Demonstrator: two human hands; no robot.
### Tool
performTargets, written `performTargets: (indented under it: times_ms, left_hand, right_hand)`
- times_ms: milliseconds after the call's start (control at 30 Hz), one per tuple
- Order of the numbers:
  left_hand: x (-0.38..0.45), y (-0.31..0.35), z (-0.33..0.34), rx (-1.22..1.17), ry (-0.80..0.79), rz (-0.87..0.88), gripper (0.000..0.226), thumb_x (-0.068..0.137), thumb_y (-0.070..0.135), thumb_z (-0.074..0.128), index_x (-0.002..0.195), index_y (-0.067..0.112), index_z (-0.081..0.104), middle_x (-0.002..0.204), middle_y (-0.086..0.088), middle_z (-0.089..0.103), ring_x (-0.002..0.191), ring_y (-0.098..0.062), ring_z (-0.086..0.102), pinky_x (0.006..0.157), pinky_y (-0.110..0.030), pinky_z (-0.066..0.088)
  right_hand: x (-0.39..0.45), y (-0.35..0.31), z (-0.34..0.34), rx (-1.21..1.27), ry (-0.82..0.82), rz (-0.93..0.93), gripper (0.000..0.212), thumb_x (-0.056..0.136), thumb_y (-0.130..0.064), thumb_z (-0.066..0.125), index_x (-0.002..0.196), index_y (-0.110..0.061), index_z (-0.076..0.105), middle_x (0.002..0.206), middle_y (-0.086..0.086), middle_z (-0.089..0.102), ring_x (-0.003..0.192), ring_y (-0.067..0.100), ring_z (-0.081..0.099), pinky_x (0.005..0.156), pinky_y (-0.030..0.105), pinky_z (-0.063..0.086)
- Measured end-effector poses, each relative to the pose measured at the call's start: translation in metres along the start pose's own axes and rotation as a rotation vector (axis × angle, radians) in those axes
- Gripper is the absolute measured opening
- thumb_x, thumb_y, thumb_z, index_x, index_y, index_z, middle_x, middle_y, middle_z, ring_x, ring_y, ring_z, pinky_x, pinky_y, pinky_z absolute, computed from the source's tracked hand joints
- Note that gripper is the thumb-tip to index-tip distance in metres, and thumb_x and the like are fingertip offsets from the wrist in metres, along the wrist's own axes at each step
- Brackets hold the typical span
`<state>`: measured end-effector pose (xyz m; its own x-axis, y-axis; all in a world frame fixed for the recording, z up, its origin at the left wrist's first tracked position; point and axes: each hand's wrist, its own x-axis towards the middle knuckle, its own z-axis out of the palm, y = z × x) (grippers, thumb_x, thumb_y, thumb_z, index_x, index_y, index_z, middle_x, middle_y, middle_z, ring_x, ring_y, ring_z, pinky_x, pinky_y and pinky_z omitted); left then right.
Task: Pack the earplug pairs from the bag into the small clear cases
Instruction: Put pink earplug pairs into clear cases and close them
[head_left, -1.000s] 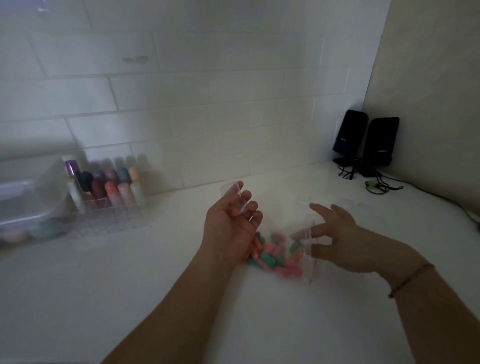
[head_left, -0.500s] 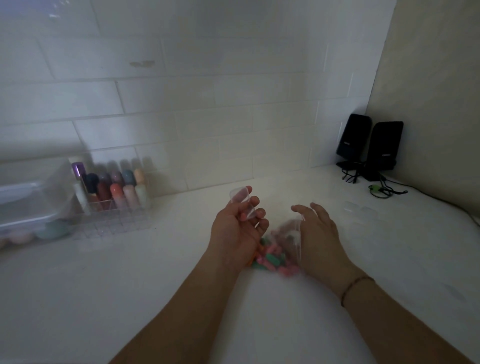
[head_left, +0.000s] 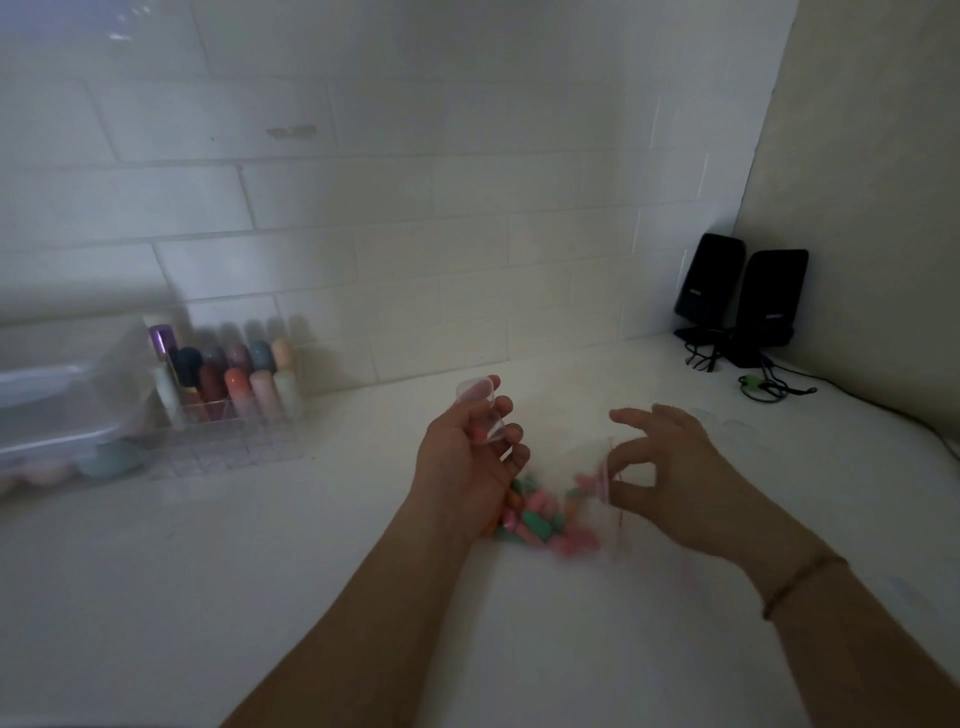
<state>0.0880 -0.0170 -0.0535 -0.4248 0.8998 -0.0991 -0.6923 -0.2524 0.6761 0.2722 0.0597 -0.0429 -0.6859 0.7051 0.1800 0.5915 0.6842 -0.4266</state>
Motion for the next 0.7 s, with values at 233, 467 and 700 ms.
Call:
performTargets:
  times_ms: [233,467,700]
  left_hand:
    - [-0.004,0.001,0.009,-0.059,-0.117,-0.052,0.030,0.078,0.034,0.057,0.095,0.011,0.066,0.072,-0.005,0.055,0.063,-0.019,0.043,0.061,-0.029,0.037]
    - [-0.012,-0.019,0.022,0.118,-0.188,0.004,0.039,0.076,0.041,0.064,0.099,0.009,0.069,0.089,-0.009,0.061,0.076,-0.019,0.059,0.069,-0.031,0.048]
    - [-0.019,-0.015,0.023,-0.026,-0.285,-0.069,0.037,0.076,0.034,0.067,0.100,0.005,0.065,0.093,-0.012,0.056,0.075,-0.021,0.054,0.069,-0.033,0.045]
  right_hand:
    - [-0.013,-0.006,-0.049,0.266,0.321,0.054,0.034,0.069,-0.066,0.062,0.074,-0.034,0.072,0.095,-0.027,0.068,0.089,-0.011,0.061,0.082,0.022,0.047]
    - [-0.007,-0.054,0.014,0.125,0.555,-0.102,0.021,0.086,-0.042,0.064,0.077,-0.025,0.073,0.107,-0.010,0.067,0.108,0.011,0.056,0.088,0.018,0.038]
    - [-0.005,-0.050,0.021,0.100,0.590,-0.088,0.021,0.086,-0.044,0.064,0.078,-0.026,0.070,0.107,-0.011,0.066,0.107,0.010,0.056,0.081,0.022,0.042]
